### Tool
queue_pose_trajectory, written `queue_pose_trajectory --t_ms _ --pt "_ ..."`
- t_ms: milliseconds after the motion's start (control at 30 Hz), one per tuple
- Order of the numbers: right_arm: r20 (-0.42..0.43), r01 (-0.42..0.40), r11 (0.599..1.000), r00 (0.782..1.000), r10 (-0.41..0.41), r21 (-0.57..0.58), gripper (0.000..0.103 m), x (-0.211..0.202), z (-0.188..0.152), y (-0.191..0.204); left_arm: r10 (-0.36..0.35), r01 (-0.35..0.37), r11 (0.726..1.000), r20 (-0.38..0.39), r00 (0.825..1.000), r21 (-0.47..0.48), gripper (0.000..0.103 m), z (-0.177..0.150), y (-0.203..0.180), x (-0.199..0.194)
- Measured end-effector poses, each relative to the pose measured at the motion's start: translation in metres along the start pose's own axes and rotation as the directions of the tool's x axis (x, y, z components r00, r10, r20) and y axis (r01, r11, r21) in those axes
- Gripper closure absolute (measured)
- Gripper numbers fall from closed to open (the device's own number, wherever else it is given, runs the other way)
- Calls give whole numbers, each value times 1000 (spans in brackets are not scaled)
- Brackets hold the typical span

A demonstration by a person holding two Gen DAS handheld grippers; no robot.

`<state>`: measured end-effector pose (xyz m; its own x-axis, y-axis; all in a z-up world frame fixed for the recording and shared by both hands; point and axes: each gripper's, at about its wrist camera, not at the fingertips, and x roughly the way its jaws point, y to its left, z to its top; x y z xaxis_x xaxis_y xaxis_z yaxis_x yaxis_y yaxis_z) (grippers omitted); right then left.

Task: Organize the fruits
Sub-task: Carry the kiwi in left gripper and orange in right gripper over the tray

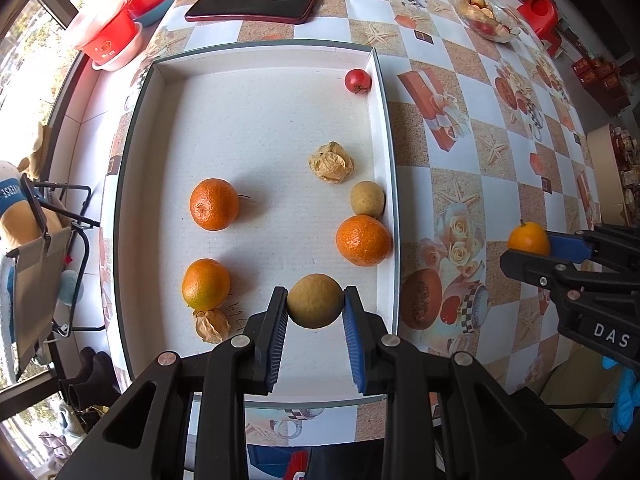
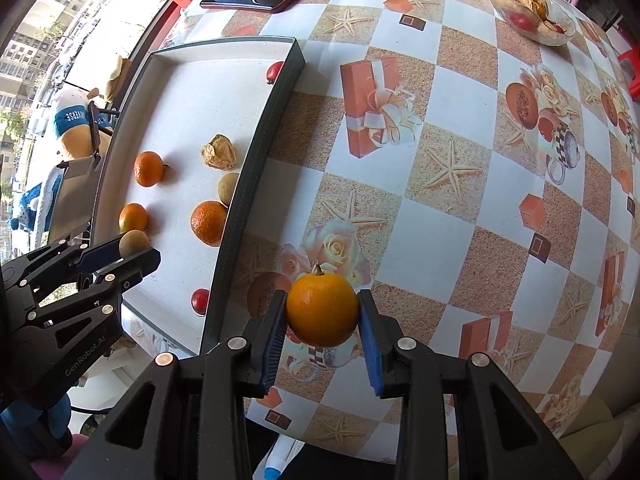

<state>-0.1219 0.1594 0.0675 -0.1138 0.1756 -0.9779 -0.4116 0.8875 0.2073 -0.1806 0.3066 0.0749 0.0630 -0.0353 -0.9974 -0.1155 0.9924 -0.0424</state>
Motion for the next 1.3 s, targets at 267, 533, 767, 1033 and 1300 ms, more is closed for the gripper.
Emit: queue_pose_trajectory --t_ms 267,533,767,1033,1300 --pt "2 0 1000 1000 0 -4 67 1 1 2 1 -1 1000 0 1000 -1 73 0 2 0" --pt "3 -1 1000 1000 1 -6 67 1 3 5 6 -6 1000 0 1000 -6 73 -1 9 0" --pt "4 -3 1000 1000 3 -12 67 2 4 12 10 -10 1000 0 1000 -10 73 -1 13 0" --pt "4 -3 1000 1000 3 -12 67 2 4 14 11 -11 1000 2 1000 -13 73 -2 19 -1" --pt "4 -4 1000 1000 4 -21 67 3 6 22 14 -14 1000 1 1000 -19 73 -2 25 -1"
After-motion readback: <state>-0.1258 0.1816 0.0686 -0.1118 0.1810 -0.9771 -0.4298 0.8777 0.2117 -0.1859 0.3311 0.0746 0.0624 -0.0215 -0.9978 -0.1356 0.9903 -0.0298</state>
